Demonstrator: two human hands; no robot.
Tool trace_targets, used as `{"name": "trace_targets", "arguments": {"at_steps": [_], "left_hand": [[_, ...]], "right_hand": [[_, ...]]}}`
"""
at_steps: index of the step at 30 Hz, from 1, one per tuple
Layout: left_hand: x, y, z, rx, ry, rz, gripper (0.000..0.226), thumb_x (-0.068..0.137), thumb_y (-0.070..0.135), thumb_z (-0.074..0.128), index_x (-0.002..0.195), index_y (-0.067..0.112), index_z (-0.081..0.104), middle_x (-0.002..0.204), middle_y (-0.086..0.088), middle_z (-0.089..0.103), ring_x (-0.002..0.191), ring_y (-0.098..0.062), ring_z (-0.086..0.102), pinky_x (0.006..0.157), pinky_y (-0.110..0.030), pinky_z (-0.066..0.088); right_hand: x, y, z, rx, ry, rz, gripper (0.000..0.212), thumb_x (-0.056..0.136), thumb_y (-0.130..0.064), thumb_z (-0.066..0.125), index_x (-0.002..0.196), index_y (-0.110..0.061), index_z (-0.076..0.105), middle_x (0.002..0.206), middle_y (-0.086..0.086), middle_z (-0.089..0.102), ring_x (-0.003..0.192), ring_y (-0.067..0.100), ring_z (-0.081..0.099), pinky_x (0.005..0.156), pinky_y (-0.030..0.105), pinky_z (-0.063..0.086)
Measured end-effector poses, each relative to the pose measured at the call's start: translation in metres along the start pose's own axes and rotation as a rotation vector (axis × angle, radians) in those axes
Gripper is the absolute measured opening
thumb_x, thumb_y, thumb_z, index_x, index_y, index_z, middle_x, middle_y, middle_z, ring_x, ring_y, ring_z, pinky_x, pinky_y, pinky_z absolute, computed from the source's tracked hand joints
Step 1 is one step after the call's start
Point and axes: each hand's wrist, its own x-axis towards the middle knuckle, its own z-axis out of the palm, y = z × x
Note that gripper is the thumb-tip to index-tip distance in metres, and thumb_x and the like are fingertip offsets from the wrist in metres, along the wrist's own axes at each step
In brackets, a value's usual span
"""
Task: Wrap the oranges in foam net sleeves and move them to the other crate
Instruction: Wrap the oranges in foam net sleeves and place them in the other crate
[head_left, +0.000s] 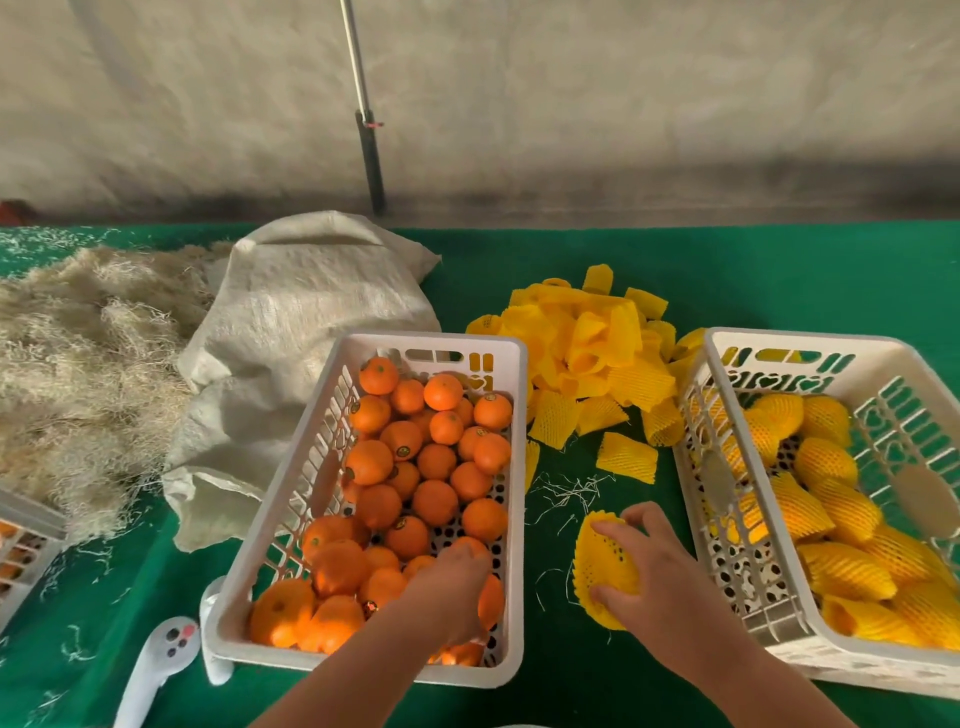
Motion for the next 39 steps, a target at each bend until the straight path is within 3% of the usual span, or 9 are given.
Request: {"name": "trace_targets", "arguments": {"at_steps": [5,12,15,18,21,24,27,34,39], "left_hand": [[0.010,0.005,0.006,0.017,0.057,-0.046,0.075,0.073,0.038,0.089,0.137,0.030,0.051,0.126,0.005,0.055,0.109,-0.019,0.058,0.092,-0.038,0.057],[0.006,-0.010,-0.005,-0.266,0.215,-0.143,0.066,0.065,0.058,0.080,0.122,0.043,0.051,0.106,0.014,0.053,0.090,-0.007,0.056,0.074,-0.022,0.051],[-0.007,-0.018,-0.029,-0.525,0.383,-0.144,0.054,0.057,0.060,0.077,0.103,0.045,0.052,0.090,0.010,0.061,0.067,-0.012,0.064,0.058,-0.027,0.059],[-0.029,-0.014,-0.062,-0.838,0.471,-0.101,0.062,0.058,0.066,0.086,0.109,0.050,0.054,0.102,0.014,0.065,0.078,-0.013,0.072,0.060,-0.028,0.062],[-0.053,0.011,-0.094,-1.096,0.385,0.058,0.075,0.057,0.069,0.090,0.123,0.054,0.057,0.118,0.021,0.064,0.096,-0.017,0.075,0.076,-0.037,0.064],[-0.071,0.047,-0.111,-1.172,0.189,0.240,0.082,0.062,0.060,0.094,0.133,0.053,0.054,0.123,0.027,0.062,0.108,-0.012,0.072,0.086,-0.039,0.061],[-0.074,0.083,-0.113,-1.268,-0.011,0.329,0.076,0.067,0.041,0.097,0.133,0.044,0.060,0.125,0.016,0.067,0.112,-0.019,0.072,0.088,-0.040,0.062],[-0.068,0.123,-0.106,-1.404,-0.105,0.233,0.081,0.063,0.039,0.099,0.132,0.033,0.056,0.112,0.005,0.077,0.101,-0.027,0.076,0.087,-0.037,0.062],[-0.066,0.130,-0.103,-1.403,-0.066,0.131,0.087,0.058,0.039,0.099,0.134,0.031,0.056,0.119,-0.009,0.073,0.098,-0.028,0.077,0.086,-0.040,0.063]], "right_hand": [[-0.001,0.003,0.001,-0.003,0.002,0.017,0.076,0.086,-0.047,0.081,0.152,-0.037,0.045,0.129,-0.024,0.026,0.111,0.006,0.054,0.071,-0.005,0.039],[-0.002,0.012,-0.003,0.042,0.046,0.037,0.077,0.085,-0.045,0.083,0.152,-0.037,0.046,0.129,-0.023,0.028,0.112,0.006,0.054,0.078,0.002,0.042],[-0.002,0.018,-0.008,0.047,0.082,0.054,0.076,0.085,-0.044,0.083,0.151,-0.038,0.046,0.128,-0.022,0.028,0.113,0.004,0.050,0.073,-0.003,0.038],[-0.001,0.020,-0.013,0.054,0.119,0.054,0.077,0.084,-0.044,0.084,0.151,-0.039,0.046,0.126,-0.024,0.026,0.111,0.003,0.048,0.068,-0.005,0.039],[0.001,0.016,-0.018,0.070,0.141,0.036,0.077,0.084,-0.044,0.084,0.151,-0.038,0.046,0.125,-0.024,0.026,0.111,0.002,0.047,0.072,-0.008,0.037],[0.002,0.008,-0.023,0.102,0.173,0.000,0.077,0.084,-0.044,0.083,0.151,-0.038,0.046,0.126,-0.025,0.026,0.108,-0.001,0.047,0.075,-0.006,0.039],[-0.001,0.000,-0.030,0.119,0.191,-0.042,0.080,0.081,-0.042,0.085,0.151,-0.038,0.047,0.125,-0.026,0.025,0.108,-0.008,0.047,0.070,0.003,0.046],[-0.013,0.005,-0.039,0.137,0.218,-0.060,0.083,0.078,-0.043,0.088,0.150,-0.034,0.048,0.133,-0.020,0.027,0.108,-0.010,0.048,0.080,0.002,0.043],[-0.019,0.005,-0.037,0.172,0.226,-0.060,0.085,0.077,-0.044,0.088,0.150,-0.039,0.045,0.134,-0.023,0.025,0.113,-0.012,0.046,0.081,-0.001,0.043]]}}
